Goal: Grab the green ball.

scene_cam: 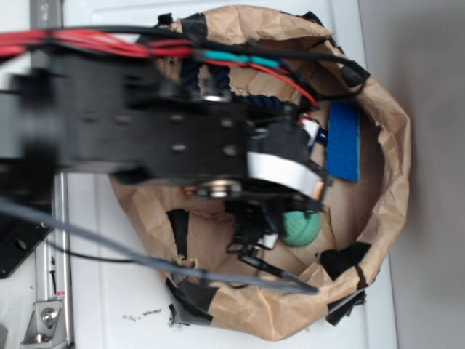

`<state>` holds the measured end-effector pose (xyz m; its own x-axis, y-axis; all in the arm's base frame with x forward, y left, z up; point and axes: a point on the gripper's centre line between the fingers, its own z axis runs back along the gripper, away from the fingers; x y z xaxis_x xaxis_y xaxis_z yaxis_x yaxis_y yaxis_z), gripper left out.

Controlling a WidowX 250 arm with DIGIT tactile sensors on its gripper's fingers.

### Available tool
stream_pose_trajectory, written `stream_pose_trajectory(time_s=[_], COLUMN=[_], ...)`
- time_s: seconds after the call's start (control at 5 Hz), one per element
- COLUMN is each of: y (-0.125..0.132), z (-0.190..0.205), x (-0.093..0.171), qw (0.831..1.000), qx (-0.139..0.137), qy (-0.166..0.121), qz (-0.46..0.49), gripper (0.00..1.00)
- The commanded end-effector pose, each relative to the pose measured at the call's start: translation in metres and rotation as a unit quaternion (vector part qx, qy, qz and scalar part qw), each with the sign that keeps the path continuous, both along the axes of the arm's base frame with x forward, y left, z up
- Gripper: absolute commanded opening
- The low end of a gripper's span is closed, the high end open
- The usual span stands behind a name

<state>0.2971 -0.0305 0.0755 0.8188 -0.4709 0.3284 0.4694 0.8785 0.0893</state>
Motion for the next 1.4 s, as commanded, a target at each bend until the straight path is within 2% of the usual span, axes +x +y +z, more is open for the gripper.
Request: stream_pose_trajectory(time_s=[0.0, 0.2, 0.4, 0.6, 0.8, 1.0, 1.2], y=[-0.056, -0.066, -0.065, -0.053, -0.02, 0.013, 0.023], z=[-0.031, -0.046, -0.042, -0.017, 0.032, 0.084, 0.13], x=[0.023, 0.024, 0.019, 0.015, 0.0, -0.024, -0.035], qw=[0.996, 0.995, 0.996, 0.998, 0.998, 0.982, 0.96], qx=[-0.036, -0.028, -0.026, -0.005, 0.06, 0.117, 0.064], qy=[0.005, 0.008, 0.003, -0.001, 0.015, 0.02, 0.061], qz=[-0.077, -0.097, -0.09, -0.069, 0.021, 0.146, 0.265], gripper=[1.0, 0.0, 0.0, 0.0, 0.0, 0.0, 0.0])
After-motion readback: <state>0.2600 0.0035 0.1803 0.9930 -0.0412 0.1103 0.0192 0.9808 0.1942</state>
